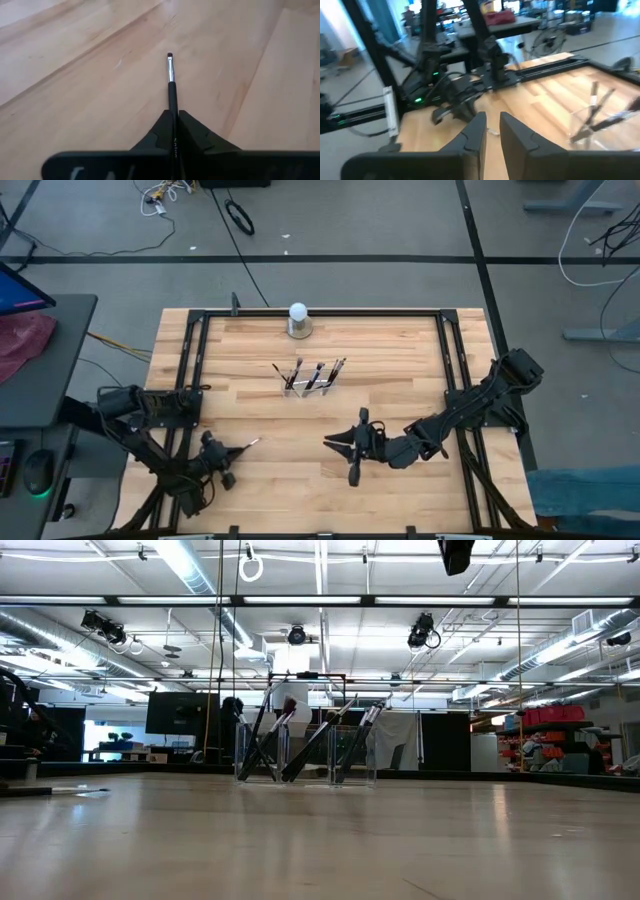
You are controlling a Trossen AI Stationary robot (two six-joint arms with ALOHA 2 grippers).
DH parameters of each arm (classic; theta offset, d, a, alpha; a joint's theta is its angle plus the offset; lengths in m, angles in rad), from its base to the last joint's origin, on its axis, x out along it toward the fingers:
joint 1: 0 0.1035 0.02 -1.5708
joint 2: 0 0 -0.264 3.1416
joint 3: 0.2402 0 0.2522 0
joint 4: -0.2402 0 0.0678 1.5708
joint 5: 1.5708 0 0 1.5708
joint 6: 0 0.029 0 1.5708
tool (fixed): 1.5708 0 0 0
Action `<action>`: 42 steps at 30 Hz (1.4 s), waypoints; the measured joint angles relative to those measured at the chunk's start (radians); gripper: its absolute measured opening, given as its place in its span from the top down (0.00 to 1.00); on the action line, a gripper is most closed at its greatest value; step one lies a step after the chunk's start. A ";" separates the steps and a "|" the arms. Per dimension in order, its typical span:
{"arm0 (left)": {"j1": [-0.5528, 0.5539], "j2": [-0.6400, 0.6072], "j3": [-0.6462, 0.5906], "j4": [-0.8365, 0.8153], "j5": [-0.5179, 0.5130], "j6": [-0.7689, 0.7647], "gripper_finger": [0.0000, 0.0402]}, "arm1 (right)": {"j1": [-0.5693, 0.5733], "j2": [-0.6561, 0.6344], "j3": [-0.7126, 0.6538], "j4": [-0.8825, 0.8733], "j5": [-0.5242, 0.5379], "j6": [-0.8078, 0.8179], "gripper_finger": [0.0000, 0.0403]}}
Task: Put items in baskets/containers
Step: Put the eyeshadow brush into the transparent organizer
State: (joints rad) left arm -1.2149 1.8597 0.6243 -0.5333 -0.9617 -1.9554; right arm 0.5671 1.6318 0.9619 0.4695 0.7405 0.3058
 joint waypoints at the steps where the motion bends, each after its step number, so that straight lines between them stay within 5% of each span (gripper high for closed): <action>1: 0.001 0.001 0.000 0.008 -0.008 -0.009 0.97 | 0.000 0.000 0.000 0.000 -0.024 0.000 0.87; 15: 0.079 -0.007 0.001 0.132 -0.103 0.024 0.97 | 0.000 0.092 0.000 -0.128 -0.081 0.209 0.87; 27: 0.137 -0.112 0.002 0.182 -0.253 0.209 0.97 | 0.000 0.350 0.000 0.046 -0.114 0.366 0.84; 36: 0.177 -0.215 0.003 0.645 -0.341 0.827 0.97 | -0.016 0.596 0.035 0.553 -0.114 0.280 0.63; 42: 0.219 -0.226 0.004 1.083 -0.254 1.344 0.97 | -0.038 0.662 0.183 0.712 -0.111 0.015 0.50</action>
State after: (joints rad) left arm -0.9957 1.6333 0.6285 0.5495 -1.2155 -0.6119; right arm 0.5294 2.2939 1.1453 1.1811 0.6298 0.3206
